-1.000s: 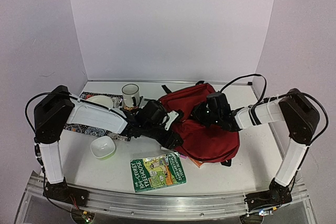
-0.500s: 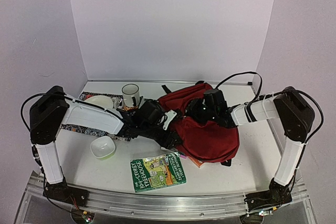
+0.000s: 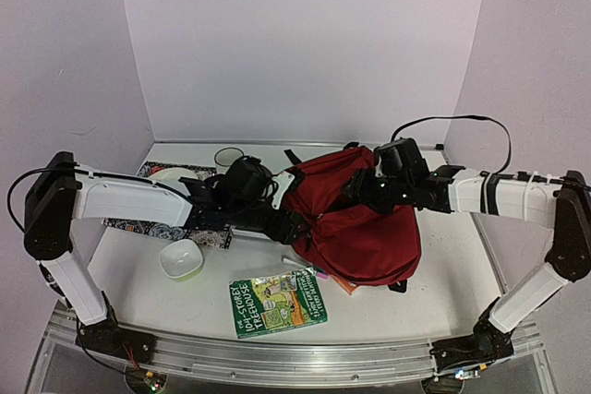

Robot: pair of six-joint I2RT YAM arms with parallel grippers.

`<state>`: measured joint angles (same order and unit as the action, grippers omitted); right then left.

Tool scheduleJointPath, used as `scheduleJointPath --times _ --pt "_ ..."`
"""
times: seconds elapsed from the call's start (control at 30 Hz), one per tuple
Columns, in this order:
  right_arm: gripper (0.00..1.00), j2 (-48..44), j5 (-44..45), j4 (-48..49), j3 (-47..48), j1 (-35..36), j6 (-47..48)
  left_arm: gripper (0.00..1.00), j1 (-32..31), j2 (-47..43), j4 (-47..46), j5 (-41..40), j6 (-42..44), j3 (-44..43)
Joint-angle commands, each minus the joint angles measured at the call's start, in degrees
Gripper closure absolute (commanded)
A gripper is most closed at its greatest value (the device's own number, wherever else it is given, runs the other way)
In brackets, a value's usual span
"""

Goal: Pack the student bag
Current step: Pick up the pen from the center of the board.

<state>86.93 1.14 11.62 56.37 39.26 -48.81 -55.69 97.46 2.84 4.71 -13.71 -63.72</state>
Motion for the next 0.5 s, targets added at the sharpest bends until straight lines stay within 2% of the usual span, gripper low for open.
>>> scheduleJointPath --times 0.0,0.17,0.47 --pt "0.36 -1.3 2.8 -16.8 6.0 5.5 11.3 0.26 4.2 -5.7 2.9 -1.8 -2.5 2.5" --pt "0.36 3.3 3.5 -27.0 13.7 11.5 19.6 0.25 9.6 -11.0 5.0 -2.1 -3.5 5.7" --pt "0.39 17.2 5.4 -39.3 27.7 21.1 30.1 0.15 14.4 -18.7 12.2 -8.6 -3.7 8.5"
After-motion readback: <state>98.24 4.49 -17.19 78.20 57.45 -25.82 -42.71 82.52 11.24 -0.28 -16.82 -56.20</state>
